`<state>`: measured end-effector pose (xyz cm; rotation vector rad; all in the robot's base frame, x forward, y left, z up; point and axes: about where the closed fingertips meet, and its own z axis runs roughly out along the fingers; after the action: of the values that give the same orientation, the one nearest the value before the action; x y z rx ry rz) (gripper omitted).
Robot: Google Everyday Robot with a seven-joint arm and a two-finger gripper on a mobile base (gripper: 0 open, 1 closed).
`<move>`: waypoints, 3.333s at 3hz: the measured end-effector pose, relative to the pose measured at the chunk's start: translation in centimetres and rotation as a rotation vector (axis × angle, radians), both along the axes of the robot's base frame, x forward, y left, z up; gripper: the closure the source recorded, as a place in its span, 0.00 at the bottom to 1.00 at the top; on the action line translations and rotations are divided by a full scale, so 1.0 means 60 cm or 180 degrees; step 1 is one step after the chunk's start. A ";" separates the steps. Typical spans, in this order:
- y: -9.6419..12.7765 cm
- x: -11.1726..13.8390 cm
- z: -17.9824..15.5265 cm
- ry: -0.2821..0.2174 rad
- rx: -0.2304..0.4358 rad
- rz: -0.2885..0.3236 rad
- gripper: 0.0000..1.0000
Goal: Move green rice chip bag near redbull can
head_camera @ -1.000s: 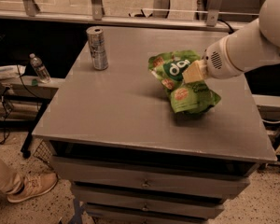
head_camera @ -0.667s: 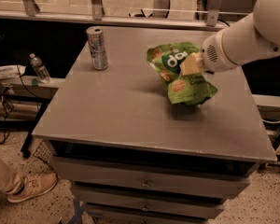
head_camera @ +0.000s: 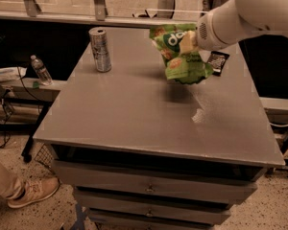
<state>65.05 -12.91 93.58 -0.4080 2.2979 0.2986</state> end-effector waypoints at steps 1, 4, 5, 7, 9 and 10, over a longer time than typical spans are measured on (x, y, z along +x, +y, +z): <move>0.032 0.054 -0.003 0.0021 0.0124 -0.0156 1.00; 0.158 0.135 -0.043 0.0332 0.0383 -0.0047 1.00; 0.186 0.141 -0.042 0.0376 0.0441 0.0033 1.00; 0.232 0.140 -0.042 0.0478 0.0540 0.0203 1.00; 0.244 0.150 -0.074 0.0653 0.0619 0.0229 1.00; 0.247 0.149 -0.075 0.0658 0.0616 0.0239 0.81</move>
Offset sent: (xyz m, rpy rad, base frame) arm 0.0812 0.0743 -0.0203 0.1183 0.0674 -0.0649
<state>73.99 1.94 89.06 -0.3798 2.4291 0.6210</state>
